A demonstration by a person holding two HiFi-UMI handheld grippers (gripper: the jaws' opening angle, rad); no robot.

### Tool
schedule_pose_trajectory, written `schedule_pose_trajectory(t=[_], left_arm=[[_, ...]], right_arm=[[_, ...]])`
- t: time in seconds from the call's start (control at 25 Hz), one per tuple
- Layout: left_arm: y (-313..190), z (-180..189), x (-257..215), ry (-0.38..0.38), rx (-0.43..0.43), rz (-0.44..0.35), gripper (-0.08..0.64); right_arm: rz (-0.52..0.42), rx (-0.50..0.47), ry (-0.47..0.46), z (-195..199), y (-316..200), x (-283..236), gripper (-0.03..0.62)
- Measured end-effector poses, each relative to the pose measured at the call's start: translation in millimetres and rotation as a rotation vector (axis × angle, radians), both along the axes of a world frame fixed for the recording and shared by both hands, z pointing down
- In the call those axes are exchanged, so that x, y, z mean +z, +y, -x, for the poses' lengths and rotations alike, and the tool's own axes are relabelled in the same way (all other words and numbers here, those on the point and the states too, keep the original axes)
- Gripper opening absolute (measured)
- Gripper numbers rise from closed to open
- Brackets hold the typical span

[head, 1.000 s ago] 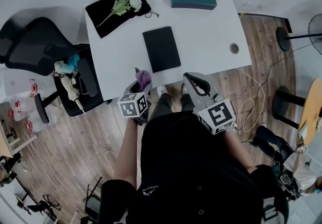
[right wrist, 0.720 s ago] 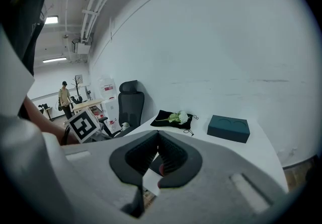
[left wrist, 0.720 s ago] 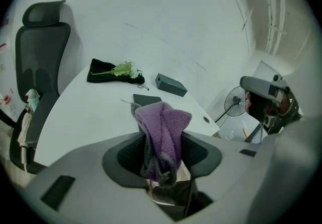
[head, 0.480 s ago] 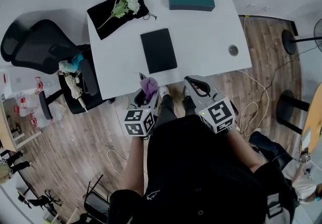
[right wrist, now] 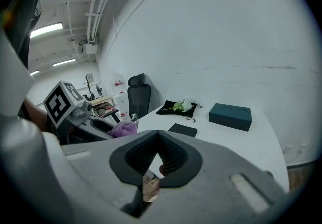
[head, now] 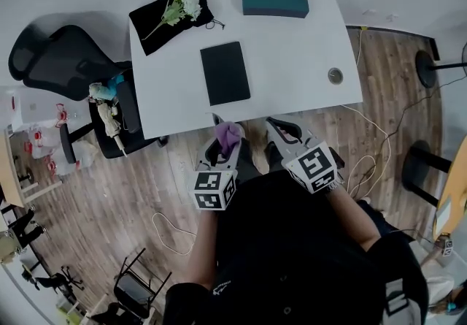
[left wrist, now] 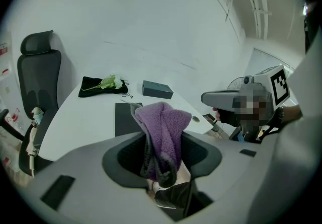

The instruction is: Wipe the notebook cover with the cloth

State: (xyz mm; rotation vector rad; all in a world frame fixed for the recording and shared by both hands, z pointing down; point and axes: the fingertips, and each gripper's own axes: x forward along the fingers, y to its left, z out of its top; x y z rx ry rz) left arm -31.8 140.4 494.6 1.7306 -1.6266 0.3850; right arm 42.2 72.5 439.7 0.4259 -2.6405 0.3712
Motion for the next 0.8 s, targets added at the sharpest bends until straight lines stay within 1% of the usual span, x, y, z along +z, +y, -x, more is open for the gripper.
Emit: schedule_pose_trajectory(t=[0.12, 0.28, 0.52, 0.8], left_arm=[[-1, -8, -6, -0.01, -0.024, -0.02, 0.187], [-6, -13, -21, -0.049, -0.055, -0.065, 0.187], [-14, -20, -59, -0.078, -0.121, -0.183, 0.187], [-25, -34, -123, -0.115, -0.182, -0.359, 0.187]], right_arm=[[-0.008, -0.015, -0.012, -6, -1, -4, 0.005], [-0.029, -0.031, -0.037, -16, -2, -14, 0.006], [-0.077, -0.048, -0.092, -30, -7, -43, 0.005], [-0.151, -0.075, -0.173, -46, -21, -85, 0.005]])
